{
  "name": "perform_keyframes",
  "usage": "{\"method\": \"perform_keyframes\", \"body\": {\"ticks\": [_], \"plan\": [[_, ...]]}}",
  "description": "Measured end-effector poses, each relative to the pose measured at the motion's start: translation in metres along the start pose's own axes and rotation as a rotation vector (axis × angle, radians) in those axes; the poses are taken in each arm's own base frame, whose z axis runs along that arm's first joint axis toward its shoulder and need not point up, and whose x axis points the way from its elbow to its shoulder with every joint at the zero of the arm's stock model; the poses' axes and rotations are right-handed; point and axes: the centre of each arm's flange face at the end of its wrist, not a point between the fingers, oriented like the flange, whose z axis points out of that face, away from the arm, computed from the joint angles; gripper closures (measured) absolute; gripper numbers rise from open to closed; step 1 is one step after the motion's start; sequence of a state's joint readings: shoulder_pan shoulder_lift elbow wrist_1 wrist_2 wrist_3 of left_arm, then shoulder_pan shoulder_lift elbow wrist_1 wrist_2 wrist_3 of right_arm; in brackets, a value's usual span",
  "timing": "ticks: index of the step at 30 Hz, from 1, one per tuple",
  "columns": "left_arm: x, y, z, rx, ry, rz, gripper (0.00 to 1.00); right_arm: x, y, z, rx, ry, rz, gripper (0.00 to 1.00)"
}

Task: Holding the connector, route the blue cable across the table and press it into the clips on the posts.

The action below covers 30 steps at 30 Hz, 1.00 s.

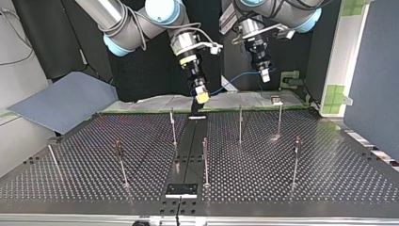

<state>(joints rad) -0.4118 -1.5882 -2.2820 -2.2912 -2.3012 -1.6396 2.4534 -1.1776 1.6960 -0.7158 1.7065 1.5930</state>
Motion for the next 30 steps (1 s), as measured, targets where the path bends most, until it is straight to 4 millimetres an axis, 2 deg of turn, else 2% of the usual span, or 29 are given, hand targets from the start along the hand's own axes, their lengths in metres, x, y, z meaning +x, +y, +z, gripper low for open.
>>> {"method": "perform_keyframes", "body": {"ticks": [10,16,21,24,30], "plan": [[-0.037,0.019,0.022,0.002,-0.025,-0.040,1.00,0.022,-0.023,0.016,0.047,0.038,0.052,1.00],[-0.070,0.023,0.041,0.009,-0.083,-0.090,1.00,0.022,-0.033,0.025,0.066,0.024,0.066,1.00],[-0.098,0.029,0.057,-0.006,-0.142,-0.116,1.00,0.033,-0.038,0.036,0.070,0.024,0.072,1.00],[-0.103,0.034,0.069,-0.029,-0.153,-0.114,1.00,0.043,-0.039,0.043,0.070,0.030,0.078,1.00],[-0.098,0.044,0.091,-0.050,-0.147,-0.098,1.00,0.064,-0.040,0.057,0.069,0.040,0.086,1.00]]}}
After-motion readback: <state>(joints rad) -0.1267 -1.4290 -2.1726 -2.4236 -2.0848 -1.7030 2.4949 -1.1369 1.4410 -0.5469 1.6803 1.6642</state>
